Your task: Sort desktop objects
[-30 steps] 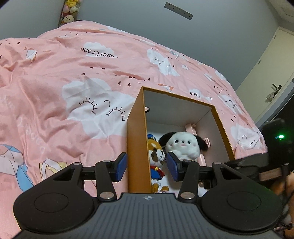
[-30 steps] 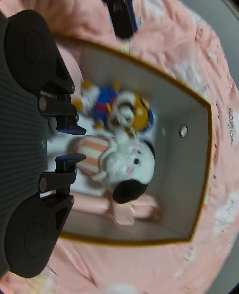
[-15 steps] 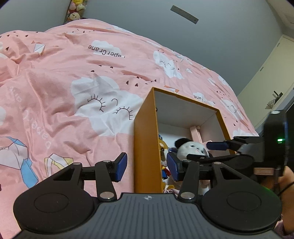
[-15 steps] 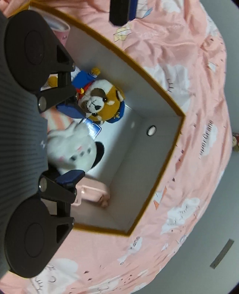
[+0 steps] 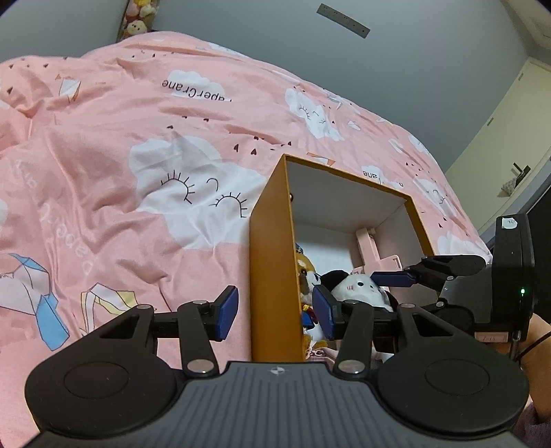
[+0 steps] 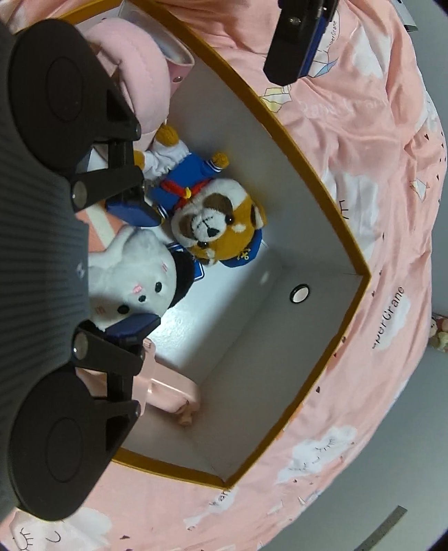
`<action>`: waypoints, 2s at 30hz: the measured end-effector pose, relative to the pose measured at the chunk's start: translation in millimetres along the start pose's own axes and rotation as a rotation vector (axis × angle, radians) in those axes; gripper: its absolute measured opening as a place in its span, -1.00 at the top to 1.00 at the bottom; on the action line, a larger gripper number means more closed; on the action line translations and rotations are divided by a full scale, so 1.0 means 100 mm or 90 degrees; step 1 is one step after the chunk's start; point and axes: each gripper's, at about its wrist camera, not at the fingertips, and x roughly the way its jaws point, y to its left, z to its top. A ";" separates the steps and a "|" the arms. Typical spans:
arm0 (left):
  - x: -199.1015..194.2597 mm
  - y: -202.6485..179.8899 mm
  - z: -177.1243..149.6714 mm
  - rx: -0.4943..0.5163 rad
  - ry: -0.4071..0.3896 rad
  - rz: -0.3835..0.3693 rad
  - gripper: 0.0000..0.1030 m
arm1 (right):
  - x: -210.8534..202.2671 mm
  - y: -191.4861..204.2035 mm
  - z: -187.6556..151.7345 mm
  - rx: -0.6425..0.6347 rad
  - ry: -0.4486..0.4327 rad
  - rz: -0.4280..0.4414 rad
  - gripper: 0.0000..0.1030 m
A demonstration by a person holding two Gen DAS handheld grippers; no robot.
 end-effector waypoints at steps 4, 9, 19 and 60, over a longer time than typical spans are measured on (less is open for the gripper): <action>-0.11 -0.19 -0.04 0.041 -0.026 0.026 -0.08 | -0.22 0.04 0.00 0.030 -0.042 -0.006 -0.07; -0.26 -0.50 -0.14 0.094 -0.081 0.066 -0.15 | -0.69 0.14 -0.02 0.077 -0.128 -0.034 -0.31; -0.60 -0.85 -0.34 0.144 -0.213 0.140 -0.74 | -1.28 0.27 -0.37 0.258 -0.245 -0.082 -0.77; -0.29 -0.77 -0.84 0.105 -0.023 0.147 -0.74 | -1.05 0.72 -1.21 0.379 -0.174 -0.187 -0.95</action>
